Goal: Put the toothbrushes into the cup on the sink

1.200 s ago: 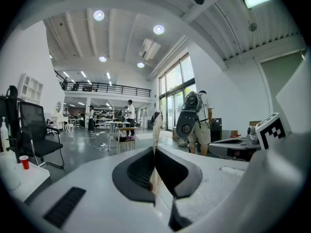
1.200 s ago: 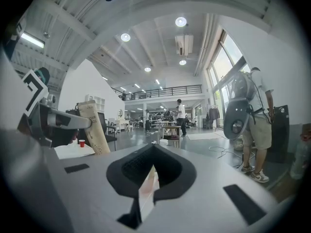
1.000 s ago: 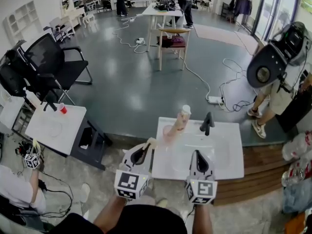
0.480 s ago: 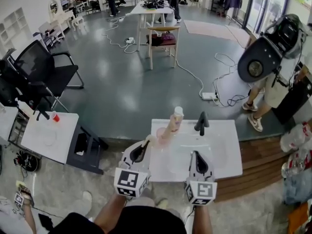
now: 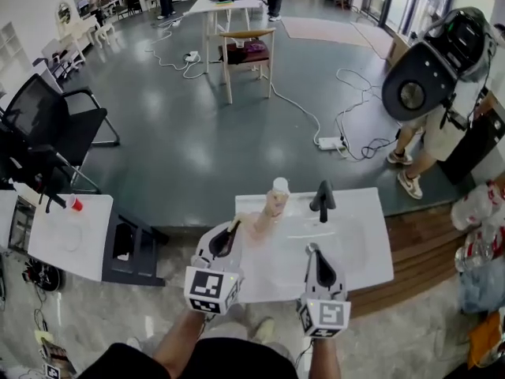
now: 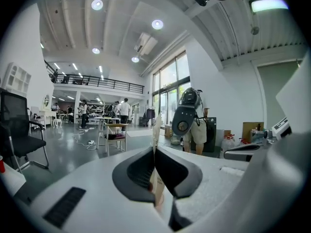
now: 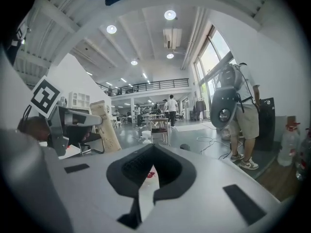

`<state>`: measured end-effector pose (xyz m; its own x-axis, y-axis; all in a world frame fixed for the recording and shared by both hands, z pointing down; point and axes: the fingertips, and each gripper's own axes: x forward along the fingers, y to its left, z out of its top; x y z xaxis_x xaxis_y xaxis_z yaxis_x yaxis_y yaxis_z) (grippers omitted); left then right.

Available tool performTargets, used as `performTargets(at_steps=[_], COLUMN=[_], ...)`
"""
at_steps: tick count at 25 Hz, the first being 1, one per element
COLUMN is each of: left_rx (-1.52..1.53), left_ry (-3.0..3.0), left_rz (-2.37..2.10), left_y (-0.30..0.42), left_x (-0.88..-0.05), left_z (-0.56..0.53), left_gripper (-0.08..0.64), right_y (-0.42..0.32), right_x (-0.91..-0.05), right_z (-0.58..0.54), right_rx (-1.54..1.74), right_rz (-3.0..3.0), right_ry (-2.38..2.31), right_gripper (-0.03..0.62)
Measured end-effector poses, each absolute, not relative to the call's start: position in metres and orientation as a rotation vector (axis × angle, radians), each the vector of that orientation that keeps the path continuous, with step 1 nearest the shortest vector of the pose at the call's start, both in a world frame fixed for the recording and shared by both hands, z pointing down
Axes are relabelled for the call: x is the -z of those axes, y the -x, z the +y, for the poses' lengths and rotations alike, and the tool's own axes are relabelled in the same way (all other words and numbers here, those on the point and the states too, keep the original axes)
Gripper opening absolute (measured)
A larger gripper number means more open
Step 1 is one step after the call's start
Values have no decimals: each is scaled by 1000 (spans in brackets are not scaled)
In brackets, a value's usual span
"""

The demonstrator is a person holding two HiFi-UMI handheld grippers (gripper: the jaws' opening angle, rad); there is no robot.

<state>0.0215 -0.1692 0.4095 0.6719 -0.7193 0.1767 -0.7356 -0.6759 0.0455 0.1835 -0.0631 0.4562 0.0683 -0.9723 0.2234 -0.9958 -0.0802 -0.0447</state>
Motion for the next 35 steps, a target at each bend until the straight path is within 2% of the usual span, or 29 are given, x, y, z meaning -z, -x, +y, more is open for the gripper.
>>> performTargets(at_steps=[15, 35], left_rx=[-346, -465], left_ry=[-2703, -2613], left_rz=[-1109, -1037], left_y=[-40, -54], left_x=[-487, -564], left_z=[-226, -243], left_gripper=[5, 5], right_y=[-191, -197], right_x=[-517, -581], right_z=[-101, -110], right_rx=[-426, -583], right_rz=[-1983, -1900], right_ry=[-2239, -2228], right_gripper=[-2, -2])
